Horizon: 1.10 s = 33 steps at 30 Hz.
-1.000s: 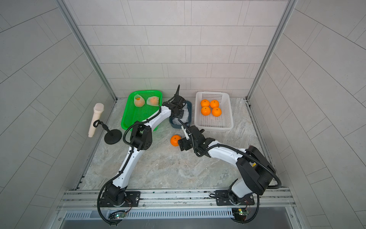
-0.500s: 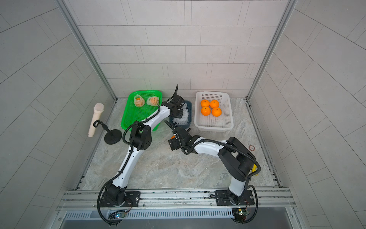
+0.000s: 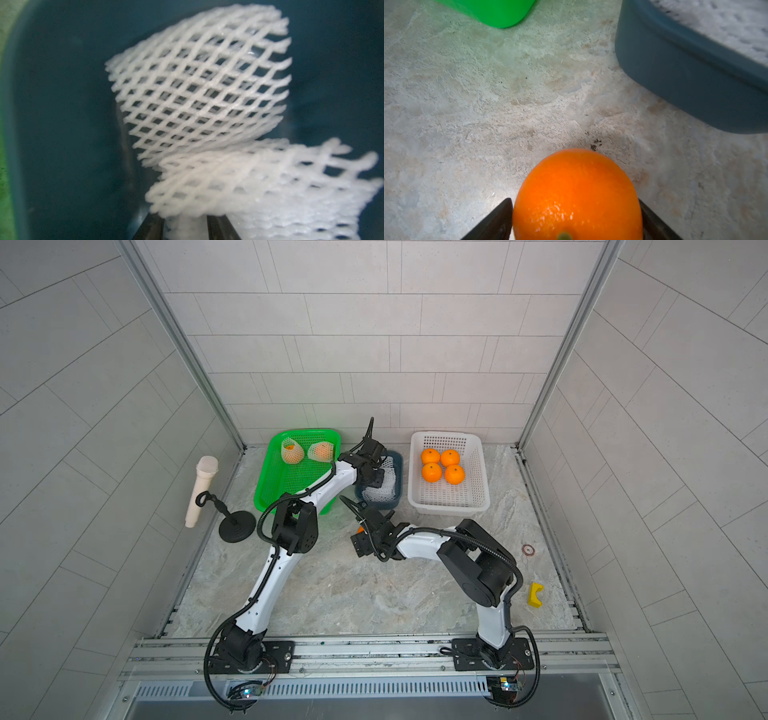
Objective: Remove foam nets from oranges
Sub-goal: Pick up the orange from the center of the board.
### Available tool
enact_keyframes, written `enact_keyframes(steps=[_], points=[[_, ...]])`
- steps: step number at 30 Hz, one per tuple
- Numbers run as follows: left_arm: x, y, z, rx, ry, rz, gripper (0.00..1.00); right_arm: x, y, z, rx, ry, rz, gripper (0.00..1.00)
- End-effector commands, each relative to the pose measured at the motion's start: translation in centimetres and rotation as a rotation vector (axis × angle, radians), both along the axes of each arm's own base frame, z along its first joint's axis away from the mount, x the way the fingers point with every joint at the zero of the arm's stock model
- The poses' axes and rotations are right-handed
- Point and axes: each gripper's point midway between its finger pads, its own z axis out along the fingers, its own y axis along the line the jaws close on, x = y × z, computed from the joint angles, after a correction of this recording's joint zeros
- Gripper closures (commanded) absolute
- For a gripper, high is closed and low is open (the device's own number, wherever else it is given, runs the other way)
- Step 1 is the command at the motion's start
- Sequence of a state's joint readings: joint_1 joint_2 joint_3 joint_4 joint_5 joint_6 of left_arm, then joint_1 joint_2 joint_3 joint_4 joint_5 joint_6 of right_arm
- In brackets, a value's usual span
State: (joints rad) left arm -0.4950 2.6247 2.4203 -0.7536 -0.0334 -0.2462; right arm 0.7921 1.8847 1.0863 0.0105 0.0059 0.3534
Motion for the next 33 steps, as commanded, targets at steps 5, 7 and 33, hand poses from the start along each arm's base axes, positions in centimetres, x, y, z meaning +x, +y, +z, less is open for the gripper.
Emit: enact_keyframes(steps=[5, 7, 33], points=[[-1.2, 1.2, -2.3, 0.046, 0.080, 0.008, 0.63, 0.2, 0.1, 0.1, 0.005, -0.004, -0.026, 0.18], [-1.2, 1.2, -2.4, 0.047, 0.081, 0.008, 0.63, 0.2, 0.0, 0.4, 0.006, -0.006, -0.030, 0.21], [-1.2, 0.9, 3.6, 0.011, -0.008, 0.027, 0.46, -3.9, -10.9, 11.9, 0.016, -0.128, -0.159, 0.24]])
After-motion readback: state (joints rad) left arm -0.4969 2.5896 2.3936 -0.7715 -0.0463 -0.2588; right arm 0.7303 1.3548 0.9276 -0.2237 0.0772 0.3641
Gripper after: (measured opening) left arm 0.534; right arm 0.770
